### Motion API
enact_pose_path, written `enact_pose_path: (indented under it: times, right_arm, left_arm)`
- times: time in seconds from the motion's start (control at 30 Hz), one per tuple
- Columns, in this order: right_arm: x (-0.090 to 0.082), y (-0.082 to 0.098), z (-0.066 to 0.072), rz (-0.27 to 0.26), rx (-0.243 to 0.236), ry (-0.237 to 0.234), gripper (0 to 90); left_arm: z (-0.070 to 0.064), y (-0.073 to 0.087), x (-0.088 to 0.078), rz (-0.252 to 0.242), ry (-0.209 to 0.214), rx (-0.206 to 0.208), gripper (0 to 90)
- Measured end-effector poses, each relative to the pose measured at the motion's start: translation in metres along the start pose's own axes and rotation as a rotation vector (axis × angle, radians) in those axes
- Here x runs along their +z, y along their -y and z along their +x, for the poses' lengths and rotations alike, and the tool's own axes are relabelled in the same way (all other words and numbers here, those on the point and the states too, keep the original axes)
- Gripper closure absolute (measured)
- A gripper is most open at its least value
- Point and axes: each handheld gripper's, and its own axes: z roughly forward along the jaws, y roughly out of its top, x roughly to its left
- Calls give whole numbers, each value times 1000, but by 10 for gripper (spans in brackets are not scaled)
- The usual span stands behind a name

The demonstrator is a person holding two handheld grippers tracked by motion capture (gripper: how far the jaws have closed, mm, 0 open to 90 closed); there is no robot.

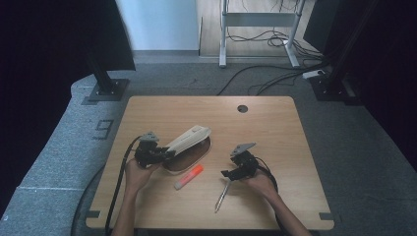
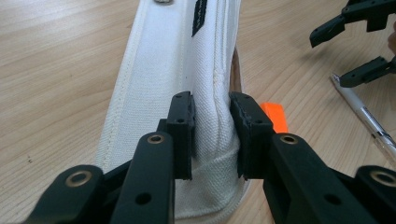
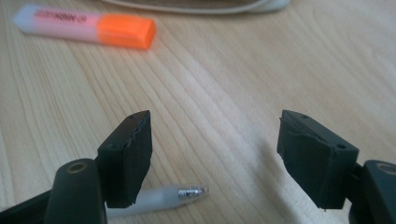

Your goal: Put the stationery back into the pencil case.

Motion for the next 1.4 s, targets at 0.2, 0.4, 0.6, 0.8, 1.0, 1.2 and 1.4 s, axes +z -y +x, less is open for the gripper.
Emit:
enact_pose_path:
  times: [0.2,0.4,0.6,0.8,1.0,1.2,1.4]
  right_arm:
    - [-2,8,5,-6,-1,-19,262]
    - [-8,18,15,1,-8,-32,256]
    - [-15,26,24,7,-20,-48,233]
    - [-12,26,29,27,-48,-48,220]
    - [-7,22,31,25,-58,-51,217]
    - [-1,15,33,26,-77,-66,225]
    - [7,12,37,50,-111,-77,284]
  left_arm:
    - [0,0,0,1,1,3,705]
    - [-1,-1,0,4,2,5,704]
    - [-2,-1,0,6,2,9,703]
    - [-2,-1,0,8,0,13,703]
    - [-2,-2,0,10,2,14,703]
    - [-3,-2,0,13,4,16,701]
    - [-3,-2,0,15,5,18,699]
